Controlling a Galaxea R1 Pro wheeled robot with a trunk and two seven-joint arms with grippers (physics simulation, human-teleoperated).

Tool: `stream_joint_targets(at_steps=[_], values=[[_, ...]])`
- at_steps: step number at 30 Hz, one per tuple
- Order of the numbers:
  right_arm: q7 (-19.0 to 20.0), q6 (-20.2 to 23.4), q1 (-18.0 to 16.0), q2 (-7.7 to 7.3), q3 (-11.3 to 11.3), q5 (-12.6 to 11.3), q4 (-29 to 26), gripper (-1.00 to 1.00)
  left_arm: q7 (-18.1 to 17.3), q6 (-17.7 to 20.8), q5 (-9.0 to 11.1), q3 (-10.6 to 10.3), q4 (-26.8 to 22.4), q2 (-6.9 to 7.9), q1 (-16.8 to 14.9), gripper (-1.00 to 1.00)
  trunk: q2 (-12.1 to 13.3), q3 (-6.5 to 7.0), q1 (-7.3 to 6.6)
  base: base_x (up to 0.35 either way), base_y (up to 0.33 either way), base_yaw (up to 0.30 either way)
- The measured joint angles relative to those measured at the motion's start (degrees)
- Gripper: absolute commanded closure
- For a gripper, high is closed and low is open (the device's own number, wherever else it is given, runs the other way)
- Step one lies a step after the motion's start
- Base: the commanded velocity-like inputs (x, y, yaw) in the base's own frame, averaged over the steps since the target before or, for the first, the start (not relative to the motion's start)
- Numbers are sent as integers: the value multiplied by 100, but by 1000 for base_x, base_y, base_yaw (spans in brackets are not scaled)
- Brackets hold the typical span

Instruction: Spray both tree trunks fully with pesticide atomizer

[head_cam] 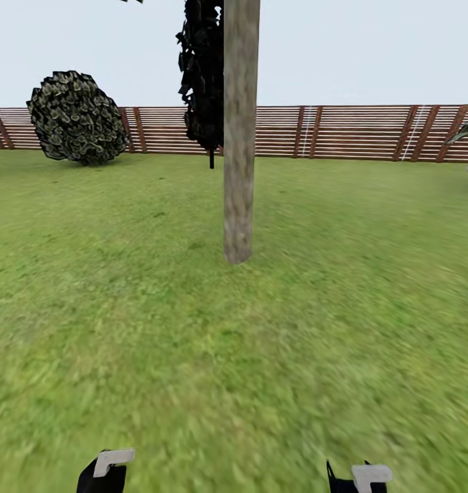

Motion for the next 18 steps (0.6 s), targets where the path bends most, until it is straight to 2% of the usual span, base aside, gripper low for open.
stream_joint_targets(at_steps=[8, 18], values=[[0, 0, 0, 0, 0, 6, 0, -100, -1, 0, 1, 0, 0, 0, 0, 100, 0, 0, 0, 344, -10, 0], [0, 0, 0, 0, 0, 8, -1, -100, -2, 0, -3, 0, 0, 0, 0, 100, 0, 0, 0, 344, -87, 0]])
